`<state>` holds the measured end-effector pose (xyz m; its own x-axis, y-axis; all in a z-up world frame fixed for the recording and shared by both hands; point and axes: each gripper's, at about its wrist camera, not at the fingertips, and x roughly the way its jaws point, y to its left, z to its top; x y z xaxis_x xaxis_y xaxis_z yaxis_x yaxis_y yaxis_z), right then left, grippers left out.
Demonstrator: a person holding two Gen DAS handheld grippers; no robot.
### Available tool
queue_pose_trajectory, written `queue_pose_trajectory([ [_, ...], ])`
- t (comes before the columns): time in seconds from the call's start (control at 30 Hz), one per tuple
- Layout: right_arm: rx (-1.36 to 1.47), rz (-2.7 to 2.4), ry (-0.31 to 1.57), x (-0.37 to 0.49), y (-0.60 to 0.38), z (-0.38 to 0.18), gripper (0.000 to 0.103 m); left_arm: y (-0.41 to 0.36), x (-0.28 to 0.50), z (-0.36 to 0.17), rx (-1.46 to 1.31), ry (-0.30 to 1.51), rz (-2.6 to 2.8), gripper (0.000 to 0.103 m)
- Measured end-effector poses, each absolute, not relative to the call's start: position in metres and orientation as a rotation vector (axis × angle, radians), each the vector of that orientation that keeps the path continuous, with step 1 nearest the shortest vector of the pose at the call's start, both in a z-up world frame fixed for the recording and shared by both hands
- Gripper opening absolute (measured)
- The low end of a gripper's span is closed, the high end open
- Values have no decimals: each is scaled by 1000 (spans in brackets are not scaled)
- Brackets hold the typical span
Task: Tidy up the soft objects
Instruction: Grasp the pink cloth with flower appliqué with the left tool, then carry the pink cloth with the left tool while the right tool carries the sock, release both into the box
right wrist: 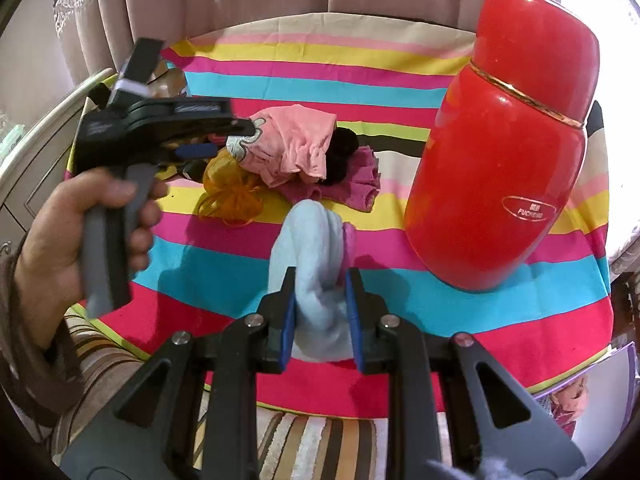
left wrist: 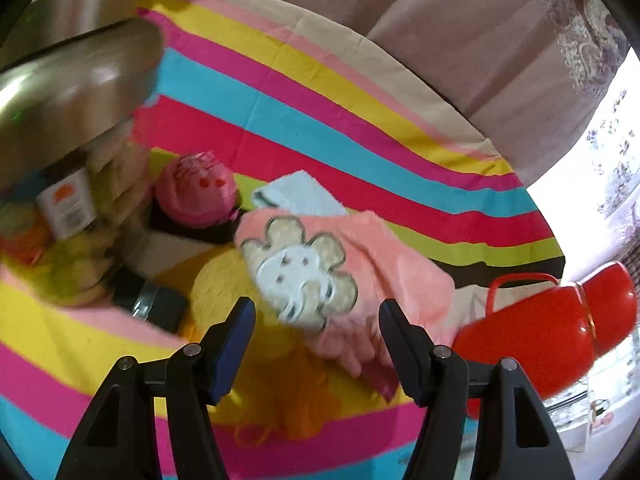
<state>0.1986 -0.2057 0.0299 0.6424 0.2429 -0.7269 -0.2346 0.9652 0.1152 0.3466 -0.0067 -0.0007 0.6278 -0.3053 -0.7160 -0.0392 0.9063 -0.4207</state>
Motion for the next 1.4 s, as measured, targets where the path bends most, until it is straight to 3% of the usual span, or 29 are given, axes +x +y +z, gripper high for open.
queue_pose_trajectory([
  [0.1,33,271,837,200,-209,27,26,-20,357,-2,-358,891,-157,65],
  [0.17,48,271,847,202,-211,25,26,-31,363,-7,-287,912,-147,58],
  [0.23,51,274,849,203,-211,24,26,-38,364,-8,-218,898,-120,29],
  [0.33,54,278,850,203,-211,23,26,-43,360,-7,-157,871,-118,14],
  [0.83,78,247,798,187,-223,37,26,-19,283,58,-270,693,-173,13],
  [1.4,218,77,764,123,-336,61,26,-84,188,109,-325,615,-385,12],
])
